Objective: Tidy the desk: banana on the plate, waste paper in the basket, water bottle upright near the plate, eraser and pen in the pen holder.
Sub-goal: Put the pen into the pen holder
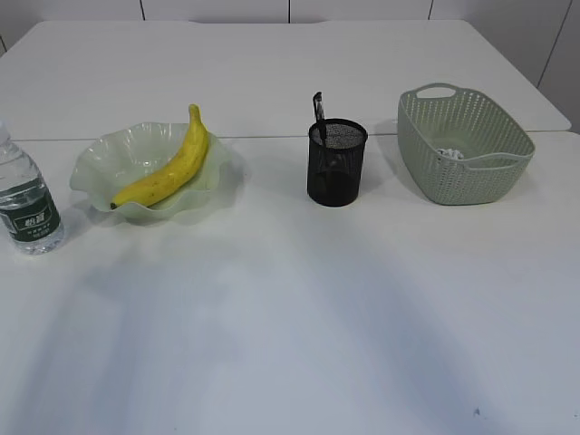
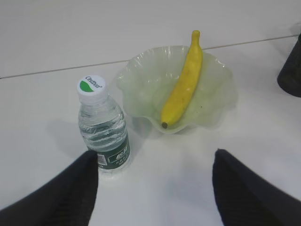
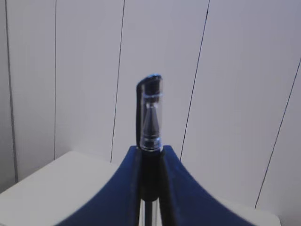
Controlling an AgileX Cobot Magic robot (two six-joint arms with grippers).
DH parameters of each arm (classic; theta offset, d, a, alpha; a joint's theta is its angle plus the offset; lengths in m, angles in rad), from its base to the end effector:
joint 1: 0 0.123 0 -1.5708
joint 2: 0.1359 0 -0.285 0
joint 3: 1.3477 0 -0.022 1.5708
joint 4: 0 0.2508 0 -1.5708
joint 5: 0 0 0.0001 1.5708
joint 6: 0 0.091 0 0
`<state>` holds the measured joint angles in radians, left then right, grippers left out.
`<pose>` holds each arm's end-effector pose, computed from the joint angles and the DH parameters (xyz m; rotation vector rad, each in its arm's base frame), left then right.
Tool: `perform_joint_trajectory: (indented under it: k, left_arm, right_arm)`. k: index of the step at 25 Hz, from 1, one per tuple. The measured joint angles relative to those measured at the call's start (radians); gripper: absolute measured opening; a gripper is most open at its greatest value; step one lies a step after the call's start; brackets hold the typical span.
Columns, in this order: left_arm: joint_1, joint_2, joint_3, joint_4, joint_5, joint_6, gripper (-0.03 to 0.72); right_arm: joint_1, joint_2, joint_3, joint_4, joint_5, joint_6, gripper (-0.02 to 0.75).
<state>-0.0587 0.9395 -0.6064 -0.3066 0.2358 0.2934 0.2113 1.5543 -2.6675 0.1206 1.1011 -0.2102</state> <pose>0.1933 -0.0178 0.2927 0.0988 2.0401 -0.1120 0.1879 0.0503 0.6569 -0.3536 1.4272 0.1244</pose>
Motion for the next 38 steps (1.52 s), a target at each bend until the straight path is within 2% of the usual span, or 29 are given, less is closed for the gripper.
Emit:
perform_joint_trajectory:
  k: [7, 14, 22, 29, 38]
  left_arm:
    - [0.000, -0.006, 0.000, 0.000, 0.000, 0.000, 0.538]
    - [0.000, -0.006, 0.000, -0.002, 0.000, 0.000, 0.538]
    - [0.000, -0.006, 0.000, -0.002, 0.000, 0.000, 0.538]
    - [0.000, -0.006, 0.000, -0.002, -0.004, 0.000, 0.538]
    - [0.000, -0.006, 0.000, -0.002, -0.056, 0.000, 0.538]
  right_arm:
    - [0.000, -0.147, 0.374, -0.026, -0.046, -0.004, 0.060]
    - [0.000, -0.342, 0.865, -0.028, -0.335, -0.013, 0.060]
    - [0.000, -0.432, 1.300, -0.028, -0.688, -0.032, 0.060]
    - [0.000, -0.394, 1.514, -0.028, -1.004, -0.042, 0.060]
    - [0.000, -0.199, 1.546, -0.028, -1.246, -0.045, 0.060]
